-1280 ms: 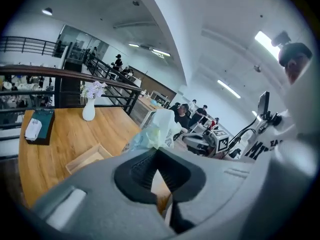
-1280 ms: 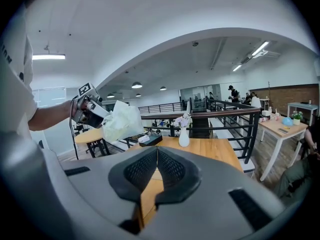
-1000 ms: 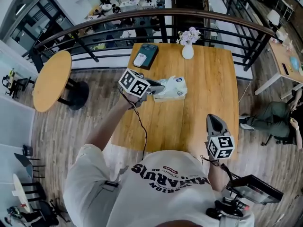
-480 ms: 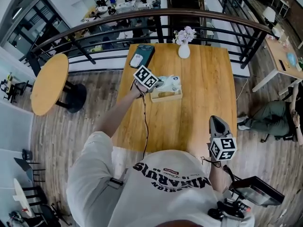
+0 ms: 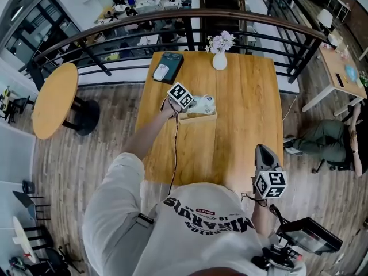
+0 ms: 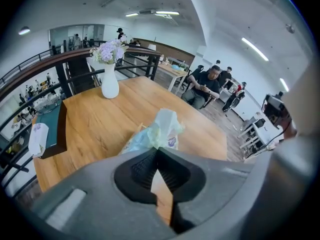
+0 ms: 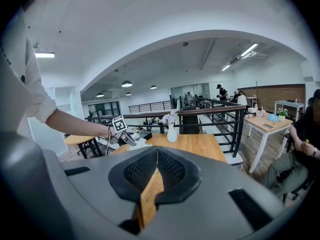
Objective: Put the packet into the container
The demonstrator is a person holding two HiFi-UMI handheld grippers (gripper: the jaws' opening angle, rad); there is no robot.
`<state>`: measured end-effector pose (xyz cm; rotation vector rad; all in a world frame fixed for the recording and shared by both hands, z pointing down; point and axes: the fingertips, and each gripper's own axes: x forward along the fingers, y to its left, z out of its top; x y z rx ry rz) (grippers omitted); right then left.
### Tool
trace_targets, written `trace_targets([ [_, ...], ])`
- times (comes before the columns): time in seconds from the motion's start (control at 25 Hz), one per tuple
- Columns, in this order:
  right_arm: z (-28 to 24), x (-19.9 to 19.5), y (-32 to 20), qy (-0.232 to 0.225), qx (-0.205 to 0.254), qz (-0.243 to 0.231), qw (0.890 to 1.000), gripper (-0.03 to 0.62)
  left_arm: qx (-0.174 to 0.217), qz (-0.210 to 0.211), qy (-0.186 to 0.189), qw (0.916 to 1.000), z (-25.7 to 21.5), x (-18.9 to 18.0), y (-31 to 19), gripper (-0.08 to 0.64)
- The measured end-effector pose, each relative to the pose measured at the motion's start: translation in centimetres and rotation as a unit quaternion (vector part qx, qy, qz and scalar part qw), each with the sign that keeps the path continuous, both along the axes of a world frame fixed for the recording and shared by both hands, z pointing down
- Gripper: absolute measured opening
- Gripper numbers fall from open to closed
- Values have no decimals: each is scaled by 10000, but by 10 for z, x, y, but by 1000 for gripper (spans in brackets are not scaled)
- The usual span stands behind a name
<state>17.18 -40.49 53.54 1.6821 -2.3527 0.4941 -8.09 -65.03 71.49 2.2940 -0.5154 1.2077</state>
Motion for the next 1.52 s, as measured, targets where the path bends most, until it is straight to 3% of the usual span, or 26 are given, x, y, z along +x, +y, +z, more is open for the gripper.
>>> trace_targets([
  [0.32,6,7,-1,-33,-101,116,9999,11,-143,12,-687,9975,63,-11,-11,5],
  [0.64,16,31,-2,19,-275,339,9990,11,-468,-260,-827,9951,112,-10,-16,5],
  [0.88,26,42,-6,43,-376,462,9982,11,-472,-469,-1063,9921,138,-14,-23,5],
  [1.2,30,48,-14,15,-449,531,9976,11,-302,-251,-1653,9855,165,-20,-30,5],
  [1.52,37,49,-22,43,-527,477,9975,11,-299,-98,-1728,9844,171,-17,-30,8],
])
